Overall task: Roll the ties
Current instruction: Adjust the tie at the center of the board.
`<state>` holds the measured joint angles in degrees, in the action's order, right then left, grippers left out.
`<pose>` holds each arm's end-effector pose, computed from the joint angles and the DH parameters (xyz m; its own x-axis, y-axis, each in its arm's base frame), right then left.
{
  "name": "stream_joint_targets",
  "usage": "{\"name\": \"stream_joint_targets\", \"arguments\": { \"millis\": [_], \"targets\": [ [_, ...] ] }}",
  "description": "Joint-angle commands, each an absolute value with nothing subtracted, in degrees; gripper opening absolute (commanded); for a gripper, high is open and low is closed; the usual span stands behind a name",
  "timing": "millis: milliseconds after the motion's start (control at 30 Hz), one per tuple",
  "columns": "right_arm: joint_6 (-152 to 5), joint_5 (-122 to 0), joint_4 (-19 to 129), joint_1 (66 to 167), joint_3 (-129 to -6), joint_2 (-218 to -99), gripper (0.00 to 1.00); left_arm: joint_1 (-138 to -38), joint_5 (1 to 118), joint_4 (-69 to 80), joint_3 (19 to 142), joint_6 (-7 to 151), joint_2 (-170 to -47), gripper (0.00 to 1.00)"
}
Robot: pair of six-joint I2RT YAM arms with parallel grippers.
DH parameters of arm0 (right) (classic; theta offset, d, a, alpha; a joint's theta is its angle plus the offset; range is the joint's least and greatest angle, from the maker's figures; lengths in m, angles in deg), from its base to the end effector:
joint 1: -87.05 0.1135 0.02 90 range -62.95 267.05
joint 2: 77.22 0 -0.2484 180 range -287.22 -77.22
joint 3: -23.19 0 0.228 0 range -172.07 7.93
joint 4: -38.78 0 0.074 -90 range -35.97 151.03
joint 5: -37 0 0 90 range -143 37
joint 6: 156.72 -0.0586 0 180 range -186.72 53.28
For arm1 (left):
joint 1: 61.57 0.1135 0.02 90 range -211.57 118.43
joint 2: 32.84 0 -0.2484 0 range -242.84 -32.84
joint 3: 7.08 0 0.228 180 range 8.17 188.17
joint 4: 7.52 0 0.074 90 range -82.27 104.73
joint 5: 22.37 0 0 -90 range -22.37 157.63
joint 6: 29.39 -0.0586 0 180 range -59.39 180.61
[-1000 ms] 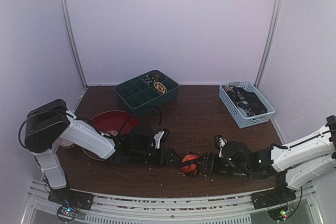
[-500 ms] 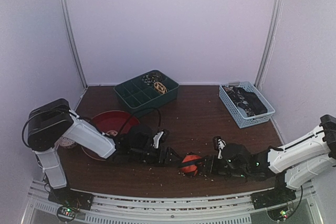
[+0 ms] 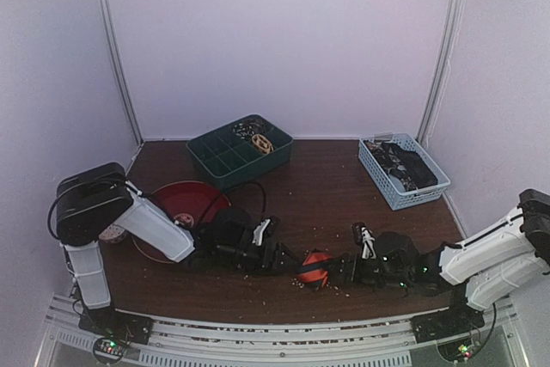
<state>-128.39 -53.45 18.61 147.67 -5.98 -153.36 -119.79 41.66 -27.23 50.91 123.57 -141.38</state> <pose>0.1146 0.2045 0.1282 -0.8750 0.2400 -0.4205 -0.2204 0.5757 0.7874 0.1639 -0.3133 0.1080 -0.9798 0.0611 -0.1904 0.1970 0.4581 -0.8668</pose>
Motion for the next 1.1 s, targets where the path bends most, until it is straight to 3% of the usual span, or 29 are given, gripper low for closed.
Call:
{"name": "stream_joint_targets", "arguments": {
  "millis": [0, 300, 733, 1067],
  "targets": [
    [-125.1, -56.4, 17.2, 146.2, -4.1, -153.8, 0.33, -119.5, 39.0, -37.8, 49.4, 129.9, -144.6, 0.77],
    [-123.5, -57.3, 16.7, 145.6, -4.2, -154.6, 0.33, -120.0, 39.5, -50.1, 47.0, 141.1, -148.7, 0.81],
    [-123.4, -62.4, 8.1, 143.7, -2.6, -158.9, 0.31, -121.8, 42.0, -50.8, 51.0, 142.6, -153.8, 0.81],
    [-121.8, -66.1, 4.3, 141.7, -2.2, -162.2, 0.31, -124.7, 49.9, -45.7, 45.9, 148.8, -148.5, 0.8]
  ]
}}
